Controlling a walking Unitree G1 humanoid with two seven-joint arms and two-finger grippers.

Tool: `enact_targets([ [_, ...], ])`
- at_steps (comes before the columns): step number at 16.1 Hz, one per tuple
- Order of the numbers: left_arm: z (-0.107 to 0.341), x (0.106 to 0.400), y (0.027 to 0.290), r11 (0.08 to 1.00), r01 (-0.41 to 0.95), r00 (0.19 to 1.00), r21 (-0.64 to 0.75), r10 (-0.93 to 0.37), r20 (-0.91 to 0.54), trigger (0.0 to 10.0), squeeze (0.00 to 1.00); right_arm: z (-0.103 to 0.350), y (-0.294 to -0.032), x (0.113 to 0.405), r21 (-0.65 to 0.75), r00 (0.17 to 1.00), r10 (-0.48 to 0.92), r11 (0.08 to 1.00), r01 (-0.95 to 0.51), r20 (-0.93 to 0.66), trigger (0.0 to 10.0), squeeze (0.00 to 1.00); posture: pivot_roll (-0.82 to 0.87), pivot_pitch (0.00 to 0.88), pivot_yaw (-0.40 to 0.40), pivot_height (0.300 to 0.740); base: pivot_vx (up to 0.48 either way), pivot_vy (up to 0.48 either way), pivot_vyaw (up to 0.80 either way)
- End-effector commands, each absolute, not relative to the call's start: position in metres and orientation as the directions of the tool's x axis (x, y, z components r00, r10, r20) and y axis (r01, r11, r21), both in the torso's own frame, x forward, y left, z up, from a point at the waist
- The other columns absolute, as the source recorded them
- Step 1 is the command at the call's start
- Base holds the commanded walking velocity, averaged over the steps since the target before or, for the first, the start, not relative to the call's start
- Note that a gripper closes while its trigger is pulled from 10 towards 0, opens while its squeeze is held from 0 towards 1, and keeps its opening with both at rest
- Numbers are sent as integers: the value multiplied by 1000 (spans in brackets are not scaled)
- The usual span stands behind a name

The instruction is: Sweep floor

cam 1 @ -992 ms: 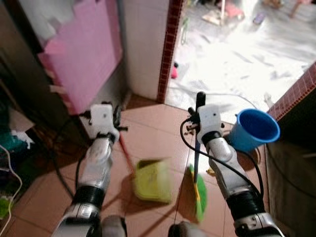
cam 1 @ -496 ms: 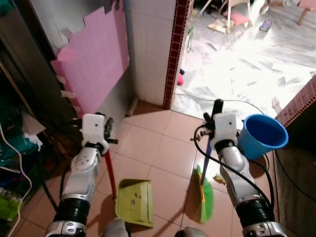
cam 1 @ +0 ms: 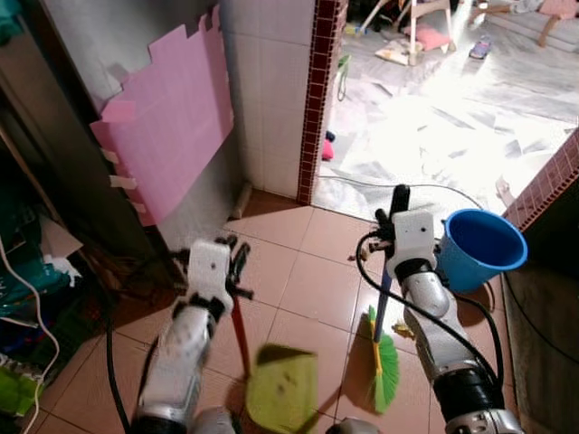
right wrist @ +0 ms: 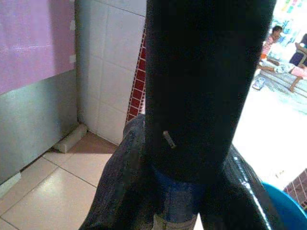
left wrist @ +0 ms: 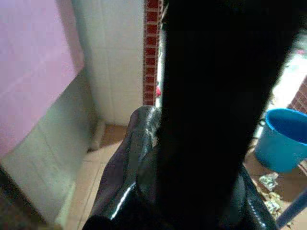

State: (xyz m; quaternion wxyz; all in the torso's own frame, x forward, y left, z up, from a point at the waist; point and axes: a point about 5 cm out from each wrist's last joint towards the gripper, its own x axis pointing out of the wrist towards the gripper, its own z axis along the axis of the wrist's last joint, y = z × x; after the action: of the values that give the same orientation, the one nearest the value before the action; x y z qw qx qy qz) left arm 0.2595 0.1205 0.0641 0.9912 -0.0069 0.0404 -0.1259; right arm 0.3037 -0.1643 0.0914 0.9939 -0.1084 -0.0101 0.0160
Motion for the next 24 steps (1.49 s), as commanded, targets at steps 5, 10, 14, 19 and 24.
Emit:
enact_targets([
  [5,82,275,150,979,204,974,28,-200,-108,10000,0,102,-163,309,-217,997,53,975,-41,47,10000,0,-25,0,-43,740,0,0,0],
  [10,102,284,151,921,374,924,111,-360,-133,0,0,102,-161,311,-214,997,65,975,-55,41,10000,0,-22,0,-38,740,0,0,0],
  [14,80,270,122,960,281,949,-18,-281,-141,10000,0,103,-161,304,-200,998,34,979,-22,59,10000,0,-54,0,-10,740,0,0,0],
  [19,80,268,125,985,171,978,-3,-170,-120,10000,0,111,-170,304,-198,997,11,980,5,82,10000,0,-31,0,-13,740,0,0,0],
  [24,81,267,123,982,181,976,-54,-186,-113,10000,0,100,-175,302,-210,999,-38,977,44,32,10000,0,-37,0,-31,740,0,0,-640],
])
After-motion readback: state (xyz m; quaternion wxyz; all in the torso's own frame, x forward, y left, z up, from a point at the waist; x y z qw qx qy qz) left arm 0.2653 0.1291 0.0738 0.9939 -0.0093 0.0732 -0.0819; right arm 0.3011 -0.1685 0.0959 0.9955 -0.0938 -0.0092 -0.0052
